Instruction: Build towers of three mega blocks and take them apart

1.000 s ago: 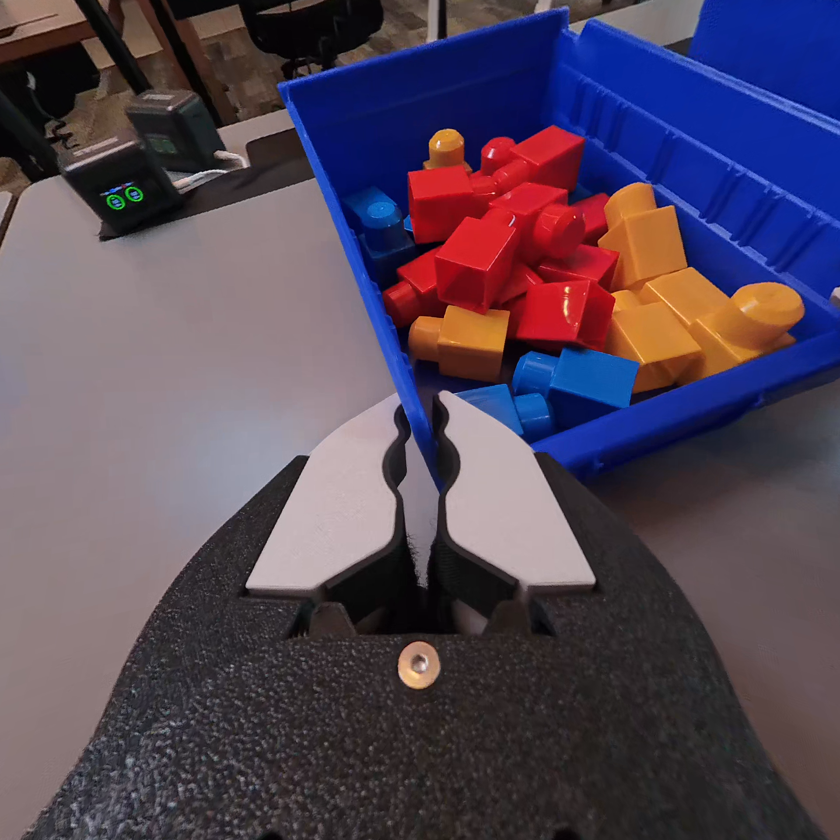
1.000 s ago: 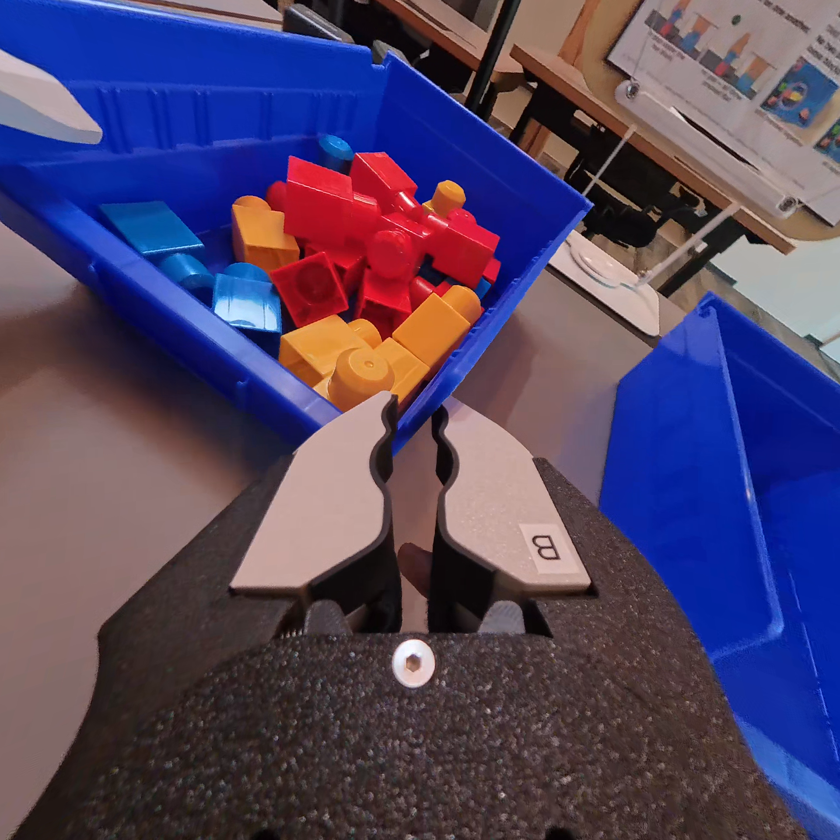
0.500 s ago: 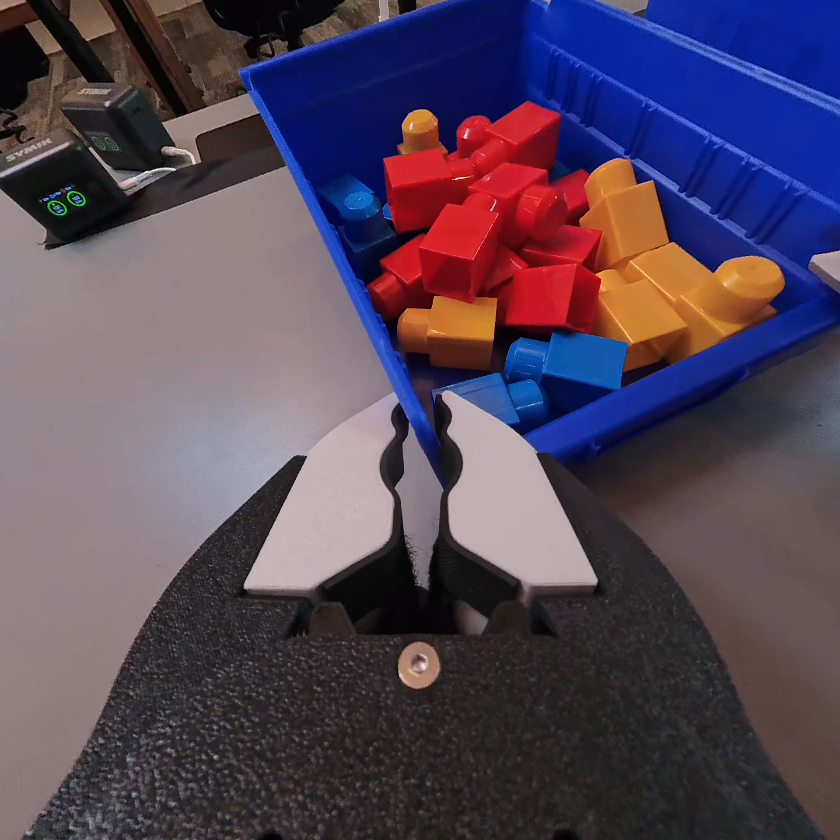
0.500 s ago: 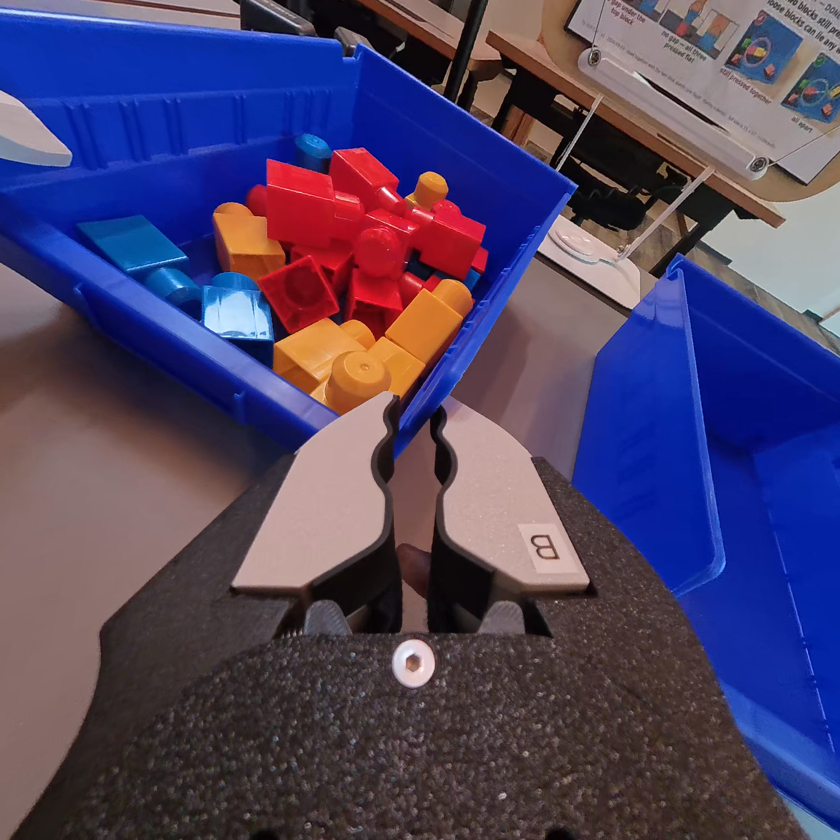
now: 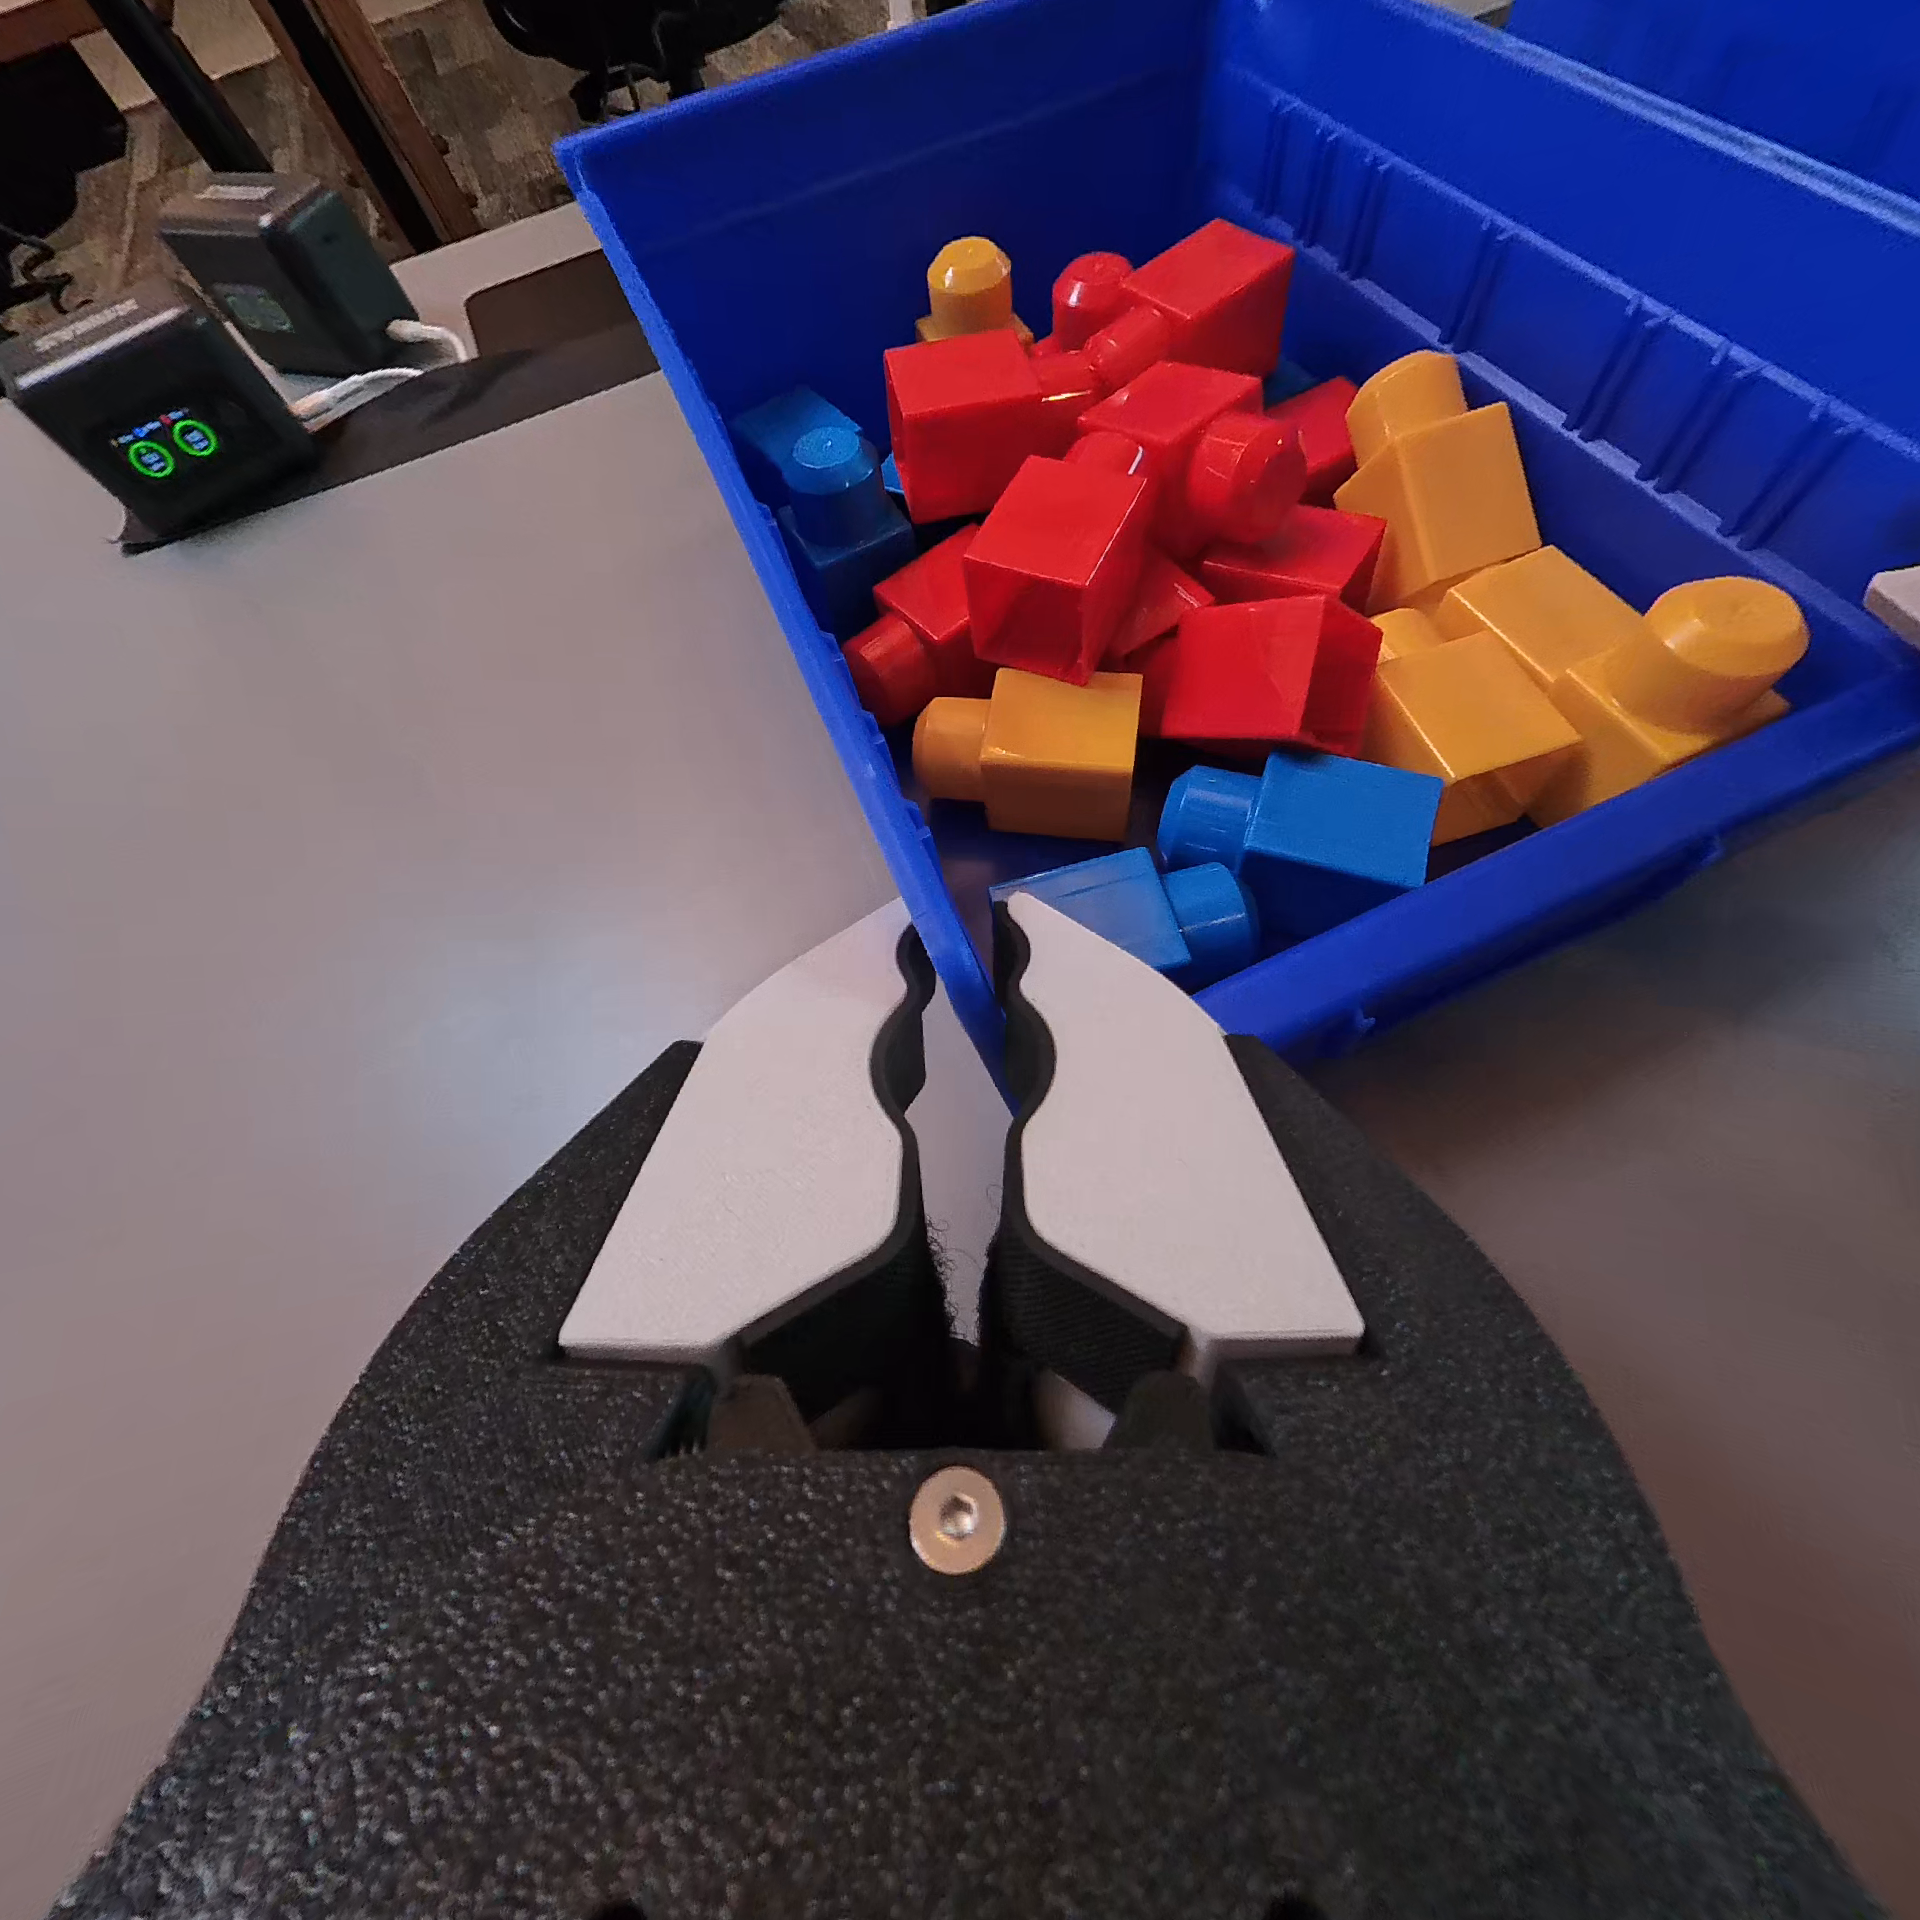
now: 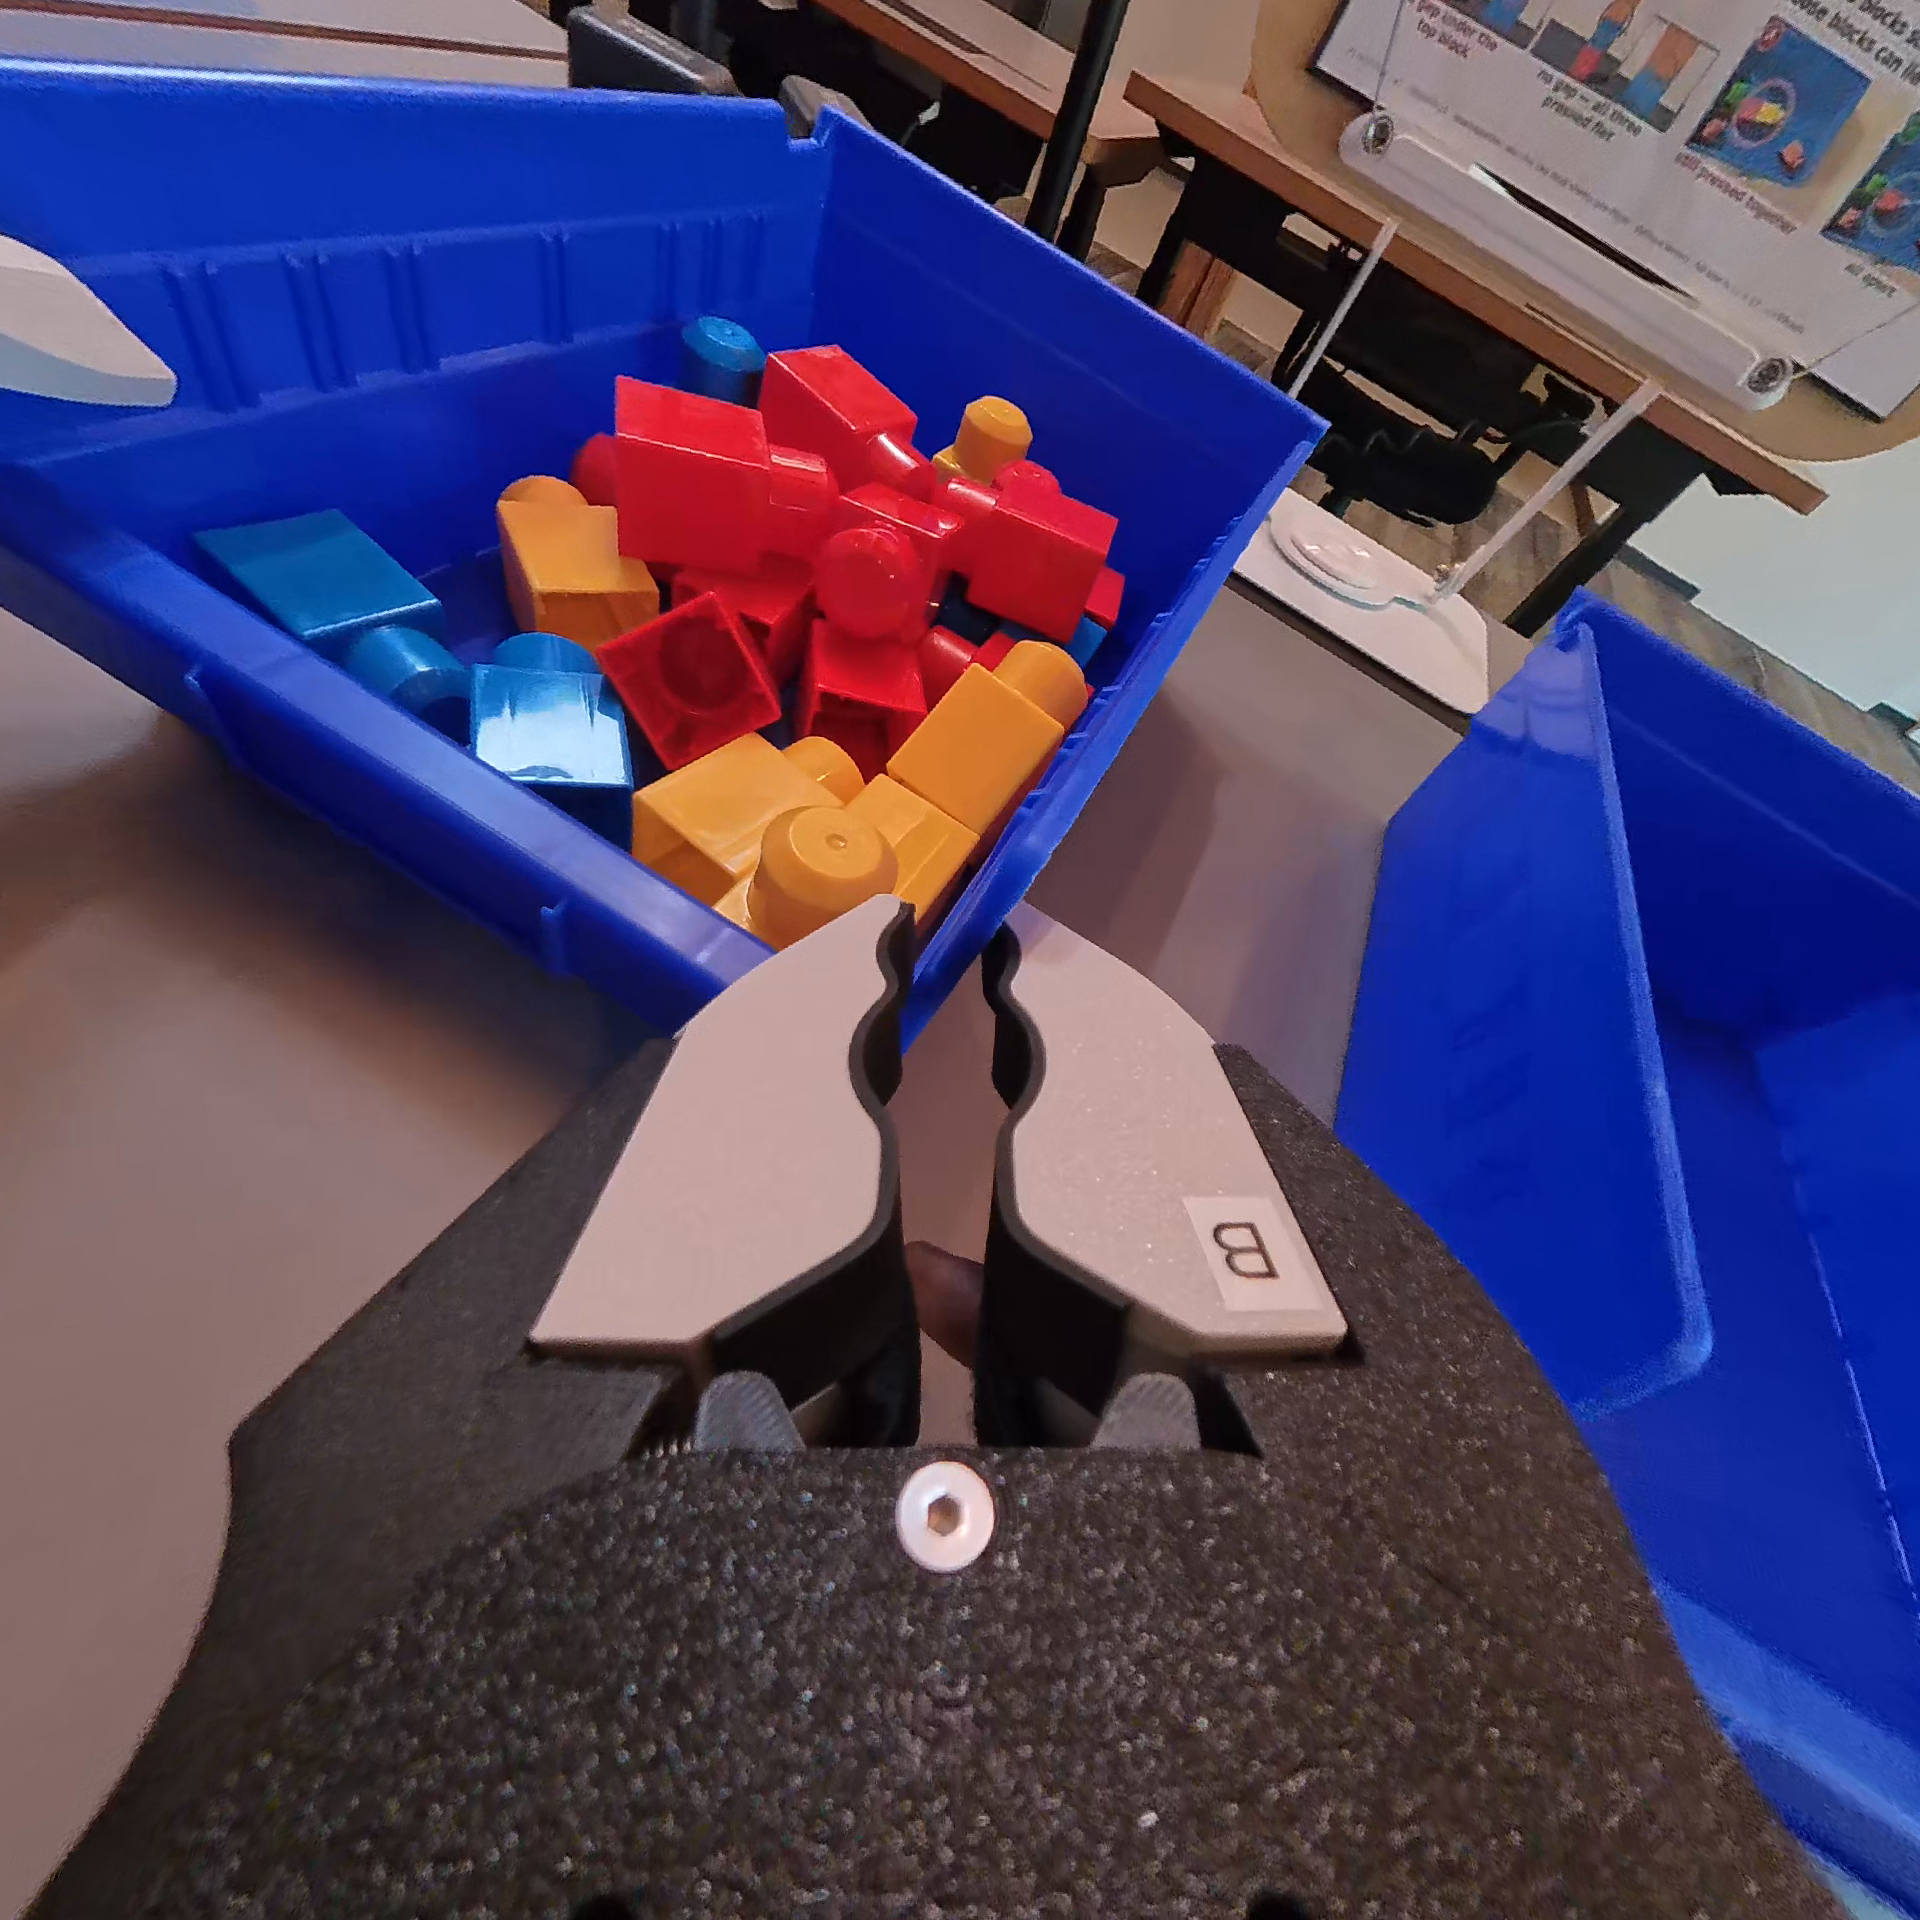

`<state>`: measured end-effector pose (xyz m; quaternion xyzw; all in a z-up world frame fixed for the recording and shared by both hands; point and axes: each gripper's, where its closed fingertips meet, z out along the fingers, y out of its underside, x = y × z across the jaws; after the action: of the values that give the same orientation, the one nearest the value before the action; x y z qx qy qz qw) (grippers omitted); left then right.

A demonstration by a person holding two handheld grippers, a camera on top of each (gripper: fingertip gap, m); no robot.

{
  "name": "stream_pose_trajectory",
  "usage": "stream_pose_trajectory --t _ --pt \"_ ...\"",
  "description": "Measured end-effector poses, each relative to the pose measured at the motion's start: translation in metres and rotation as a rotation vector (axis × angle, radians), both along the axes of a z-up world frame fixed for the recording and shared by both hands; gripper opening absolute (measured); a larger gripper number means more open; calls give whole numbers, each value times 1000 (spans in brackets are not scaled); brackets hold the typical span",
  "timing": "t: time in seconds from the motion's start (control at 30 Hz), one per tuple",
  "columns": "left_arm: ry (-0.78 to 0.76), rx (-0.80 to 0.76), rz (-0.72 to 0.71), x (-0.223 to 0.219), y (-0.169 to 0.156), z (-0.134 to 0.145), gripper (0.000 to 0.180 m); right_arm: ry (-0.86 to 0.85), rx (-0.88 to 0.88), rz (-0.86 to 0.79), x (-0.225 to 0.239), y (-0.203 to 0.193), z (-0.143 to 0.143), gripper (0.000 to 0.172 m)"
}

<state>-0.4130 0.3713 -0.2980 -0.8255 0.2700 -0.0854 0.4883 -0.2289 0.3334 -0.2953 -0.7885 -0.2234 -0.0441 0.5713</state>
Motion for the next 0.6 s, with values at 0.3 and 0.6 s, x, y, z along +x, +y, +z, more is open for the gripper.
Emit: stream_pose_trajectory --t 0.3,0.6 --pt "-6 1 82 -37 6 1 8 -8 -18 73 -36 13 0 13" --pt "-42 17 185 -80 13 2 7 -14 -19 140 -79 22 0 14"
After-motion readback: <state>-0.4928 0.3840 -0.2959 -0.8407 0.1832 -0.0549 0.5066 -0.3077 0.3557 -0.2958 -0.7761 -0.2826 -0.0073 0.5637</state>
